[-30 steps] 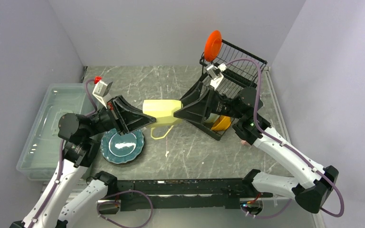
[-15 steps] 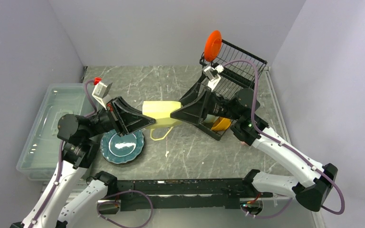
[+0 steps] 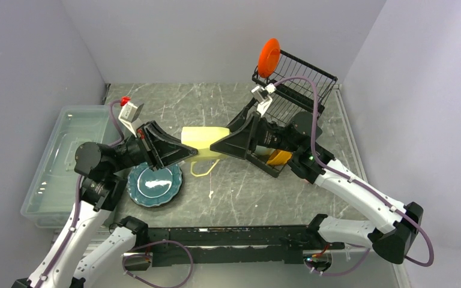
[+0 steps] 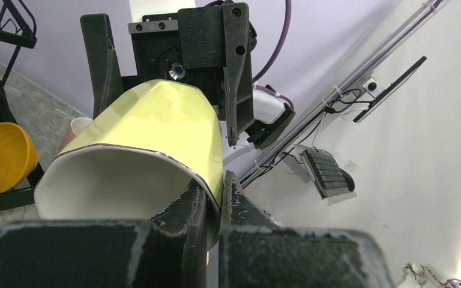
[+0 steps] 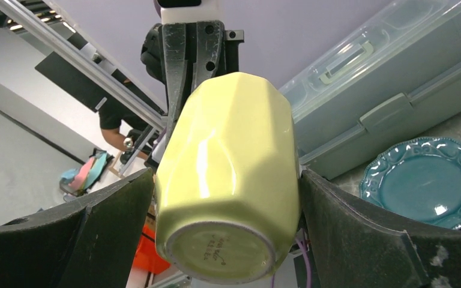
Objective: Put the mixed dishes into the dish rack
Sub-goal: Pick up the cup at the center of the board.
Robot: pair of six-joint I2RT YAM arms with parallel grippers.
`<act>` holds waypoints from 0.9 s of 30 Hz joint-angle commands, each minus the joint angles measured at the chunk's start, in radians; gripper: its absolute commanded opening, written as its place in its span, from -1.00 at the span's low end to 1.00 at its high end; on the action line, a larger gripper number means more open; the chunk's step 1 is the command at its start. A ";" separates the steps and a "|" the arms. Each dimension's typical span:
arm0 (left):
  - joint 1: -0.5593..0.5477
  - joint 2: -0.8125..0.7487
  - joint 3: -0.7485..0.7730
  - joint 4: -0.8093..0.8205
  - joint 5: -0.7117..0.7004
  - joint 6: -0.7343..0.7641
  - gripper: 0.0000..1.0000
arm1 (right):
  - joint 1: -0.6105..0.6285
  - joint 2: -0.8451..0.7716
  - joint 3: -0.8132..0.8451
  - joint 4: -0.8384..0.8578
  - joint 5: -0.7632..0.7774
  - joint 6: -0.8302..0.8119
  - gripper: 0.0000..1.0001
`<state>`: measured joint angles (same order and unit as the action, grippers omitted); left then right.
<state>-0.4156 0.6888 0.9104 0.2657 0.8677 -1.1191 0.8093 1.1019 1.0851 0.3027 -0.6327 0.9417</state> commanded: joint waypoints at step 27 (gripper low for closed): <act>0.000 -0.001 0.090 -0.157 -0.046 0.169 0.24 | 0.018 -0.047 0.078 -0.120 0.051 -0.128 -0.01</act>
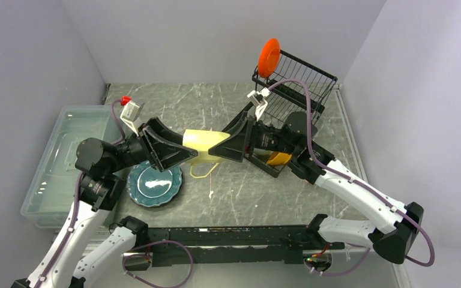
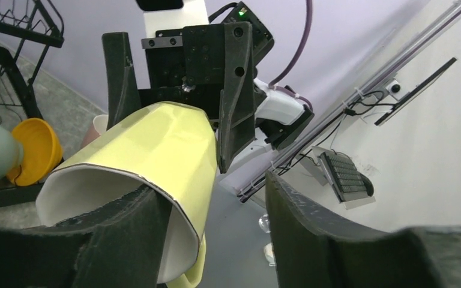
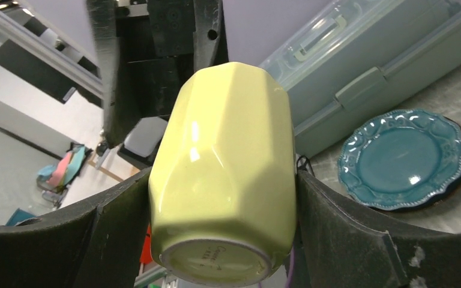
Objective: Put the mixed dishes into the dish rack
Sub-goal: Pick up the cup at the center of the board, then move the dish rack to the center of the board.
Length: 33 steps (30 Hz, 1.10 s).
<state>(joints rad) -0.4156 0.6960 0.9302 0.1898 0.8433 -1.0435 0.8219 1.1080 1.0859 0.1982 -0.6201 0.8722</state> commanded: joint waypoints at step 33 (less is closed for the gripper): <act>-0.002 0.111 0.113 -0.659 -0.185 0.499 0.99 | 0.003 -0.052 0.590 -1.106 0.843 -0.543 -0.10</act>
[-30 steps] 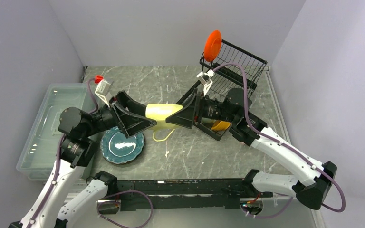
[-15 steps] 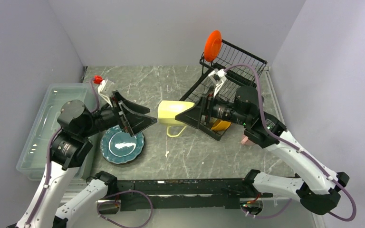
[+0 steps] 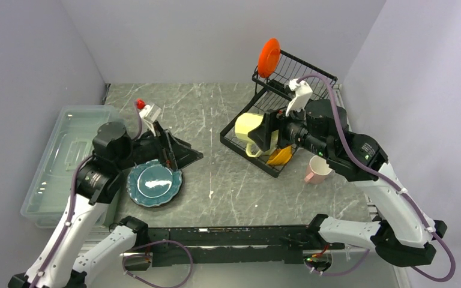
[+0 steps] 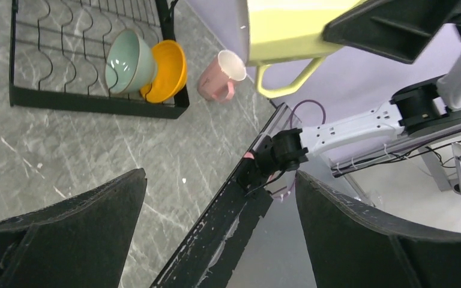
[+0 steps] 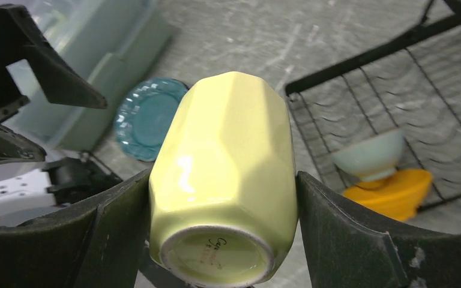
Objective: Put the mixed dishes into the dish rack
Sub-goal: Move the dish rack to the center of the board.
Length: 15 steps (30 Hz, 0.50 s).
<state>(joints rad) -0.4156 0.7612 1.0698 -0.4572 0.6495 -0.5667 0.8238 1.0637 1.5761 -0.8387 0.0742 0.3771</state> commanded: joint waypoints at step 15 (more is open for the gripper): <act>-0.499 0.510 0.091 -0.130 -0.599 0.016 0.99 | 0.002 -0.022 0.125 -0.289 0.392 -0.015 -0.09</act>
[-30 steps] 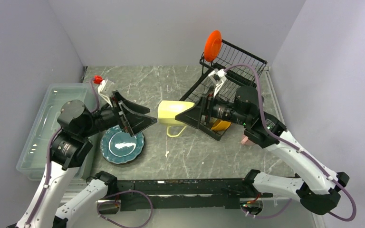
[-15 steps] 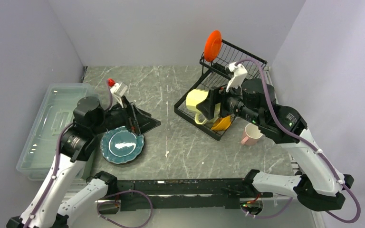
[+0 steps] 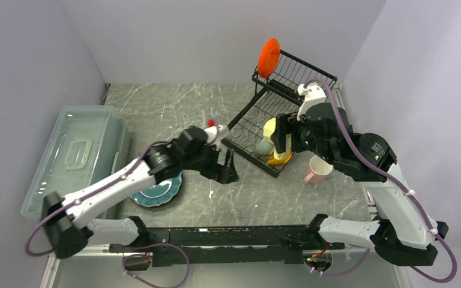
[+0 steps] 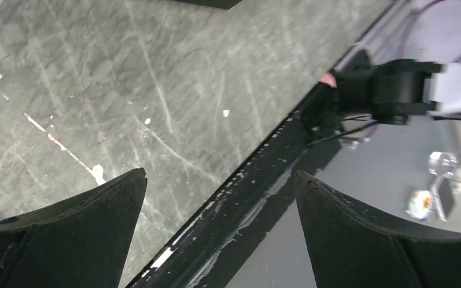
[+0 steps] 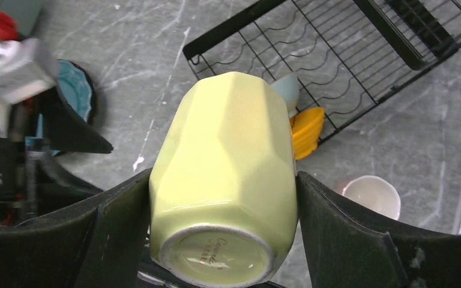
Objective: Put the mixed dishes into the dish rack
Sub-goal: Move the dish rack to the center of the board.
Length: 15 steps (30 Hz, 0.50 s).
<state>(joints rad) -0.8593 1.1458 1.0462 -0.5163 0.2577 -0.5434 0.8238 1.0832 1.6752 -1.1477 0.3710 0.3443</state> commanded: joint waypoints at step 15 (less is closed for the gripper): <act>-0.093 0.518 0.337 -0.121 -0.519 -0.207 0.99 | 0.001 -0.142 -0.064 0.013 0.094 0.028 -0.07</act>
<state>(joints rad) -0.9573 1.6318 1.2842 -0.6048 -0.1097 -0.6586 0.8238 0.9730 1.6157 -1.2125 0.4408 0.3656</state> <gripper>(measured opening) 0.994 0.821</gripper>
